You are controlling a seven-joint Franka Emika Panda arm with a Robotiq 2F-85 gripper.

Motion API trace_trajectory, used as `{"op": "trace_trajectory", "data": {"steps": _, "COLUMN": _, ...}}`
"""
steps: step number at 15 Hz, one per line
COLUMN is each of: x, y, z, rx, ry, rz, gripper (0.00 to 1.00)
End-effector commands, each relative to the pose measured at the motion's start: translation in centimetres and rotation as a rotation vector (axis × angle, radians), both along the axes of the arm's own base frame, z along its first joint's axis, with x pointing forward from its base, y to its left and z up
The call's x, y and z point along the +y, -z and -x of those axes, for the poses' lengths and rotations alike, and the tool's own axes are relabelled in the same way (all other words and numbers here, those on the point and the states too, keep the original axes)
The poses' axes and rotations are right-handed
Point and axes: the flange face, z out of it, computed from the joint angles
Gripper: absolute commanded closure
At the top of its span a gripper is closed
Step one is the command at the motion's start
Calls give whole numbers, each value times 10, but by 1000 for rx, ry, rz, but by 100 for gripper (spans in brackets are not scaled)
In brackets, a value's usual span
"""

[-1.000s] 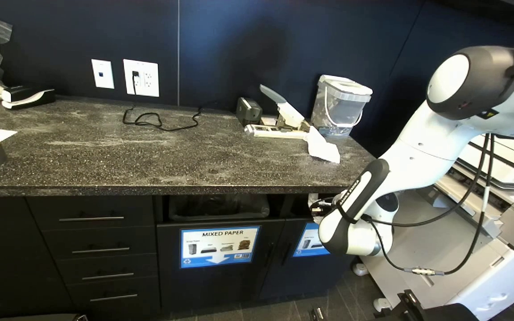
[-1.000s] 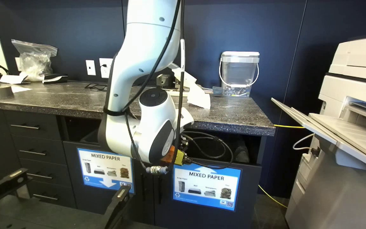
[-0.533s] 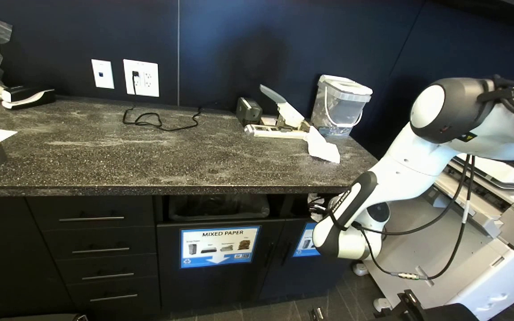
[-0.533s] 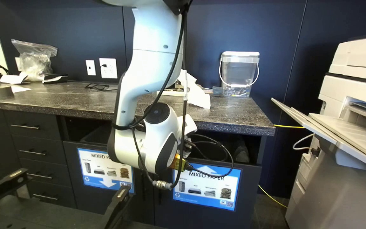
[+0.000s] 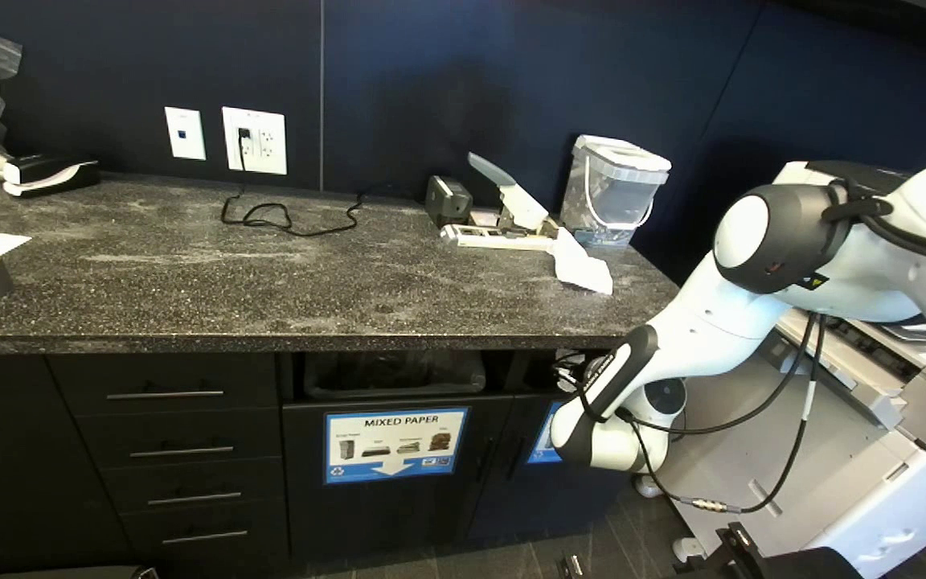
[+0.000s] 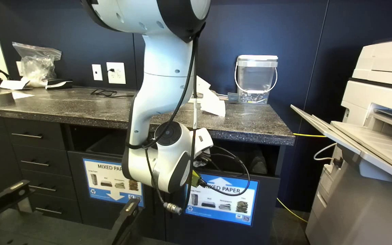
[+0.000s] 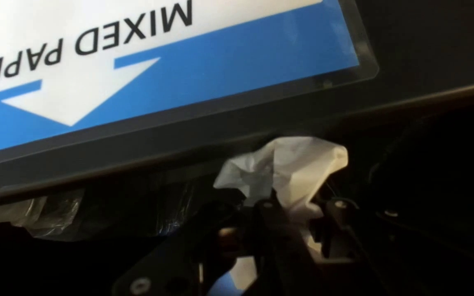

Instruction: Pick up the papers from the counter and throw them in the bin

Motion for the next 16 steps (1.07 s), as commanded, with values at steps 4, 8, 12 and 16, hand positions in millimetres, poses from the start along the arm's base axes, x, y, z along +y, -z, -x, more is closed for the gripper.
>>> {"op": "trace_trajectory", "data": {"steps": 4, "x": 2, "y": 23, "z": -23, "rx": -69, "ry": 26, "rz": 1, "gripper": 95}}
{"op": "trace_trajectory", "data": {"steps": 8, "x": 1, "y": 30, "z": -30, "rx": -75, "ry": 38, "rz": -7, "gripper": 95}}
{"op": "trace_trajectory", "data": {"steps": 12, "x": 4, "y": 33, "z": -33, "rx": -74, "ry": 25, "rz": 0, "gripper": 55}}
{"op": "trace_trajectory", "data": {"steps": 16, "x": 7, "y": 31, "z": -33, "rx": -78, "ry": 14, "rz": 10, "gripper": 23}}
